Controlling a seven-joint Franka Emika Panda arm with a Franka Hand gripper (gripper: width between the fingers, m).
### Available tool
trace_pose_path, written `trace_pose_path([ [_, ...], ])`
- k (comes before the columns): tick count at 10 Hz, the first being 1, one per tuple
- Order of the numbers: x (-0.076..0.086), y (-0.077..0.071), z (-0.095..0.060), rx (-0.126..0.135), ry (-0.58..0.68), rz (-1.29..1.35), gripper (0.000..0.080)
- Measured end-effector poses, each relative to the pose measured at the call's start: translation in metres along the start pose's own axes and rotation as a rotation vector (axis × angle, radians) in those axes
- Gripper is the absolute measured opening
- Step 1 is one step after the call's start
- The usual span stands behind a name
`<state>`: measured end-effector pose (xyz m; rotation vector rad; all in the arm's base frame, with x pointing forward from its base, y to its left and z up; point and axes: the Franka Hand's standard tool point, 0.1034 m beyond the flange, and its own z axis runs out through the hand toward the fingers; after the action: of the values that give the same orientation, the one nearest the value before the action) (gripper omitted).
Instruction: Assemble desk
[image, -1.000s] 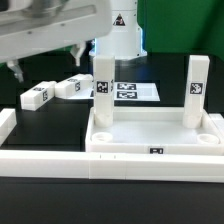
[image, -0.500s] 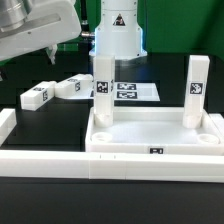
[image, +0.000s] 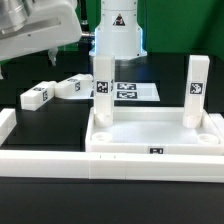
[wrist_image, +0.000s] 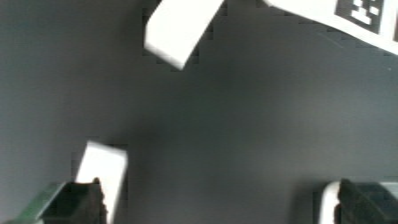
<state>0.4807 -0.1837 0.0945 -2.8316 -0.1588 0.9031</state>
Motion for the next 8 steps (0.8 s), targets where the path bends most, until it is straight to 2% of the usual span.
trace_pose_path([
  [2,-0.004,0.001,0.014,0.013,-0.004,0.009,0.0649],
  [6,-0.005,0.001,0.017,0.015,-0.01,0.045,0.0649],
  [8,-0.021,-0.008,0.038,0.037,-0.061,0.263,0.0649],
])
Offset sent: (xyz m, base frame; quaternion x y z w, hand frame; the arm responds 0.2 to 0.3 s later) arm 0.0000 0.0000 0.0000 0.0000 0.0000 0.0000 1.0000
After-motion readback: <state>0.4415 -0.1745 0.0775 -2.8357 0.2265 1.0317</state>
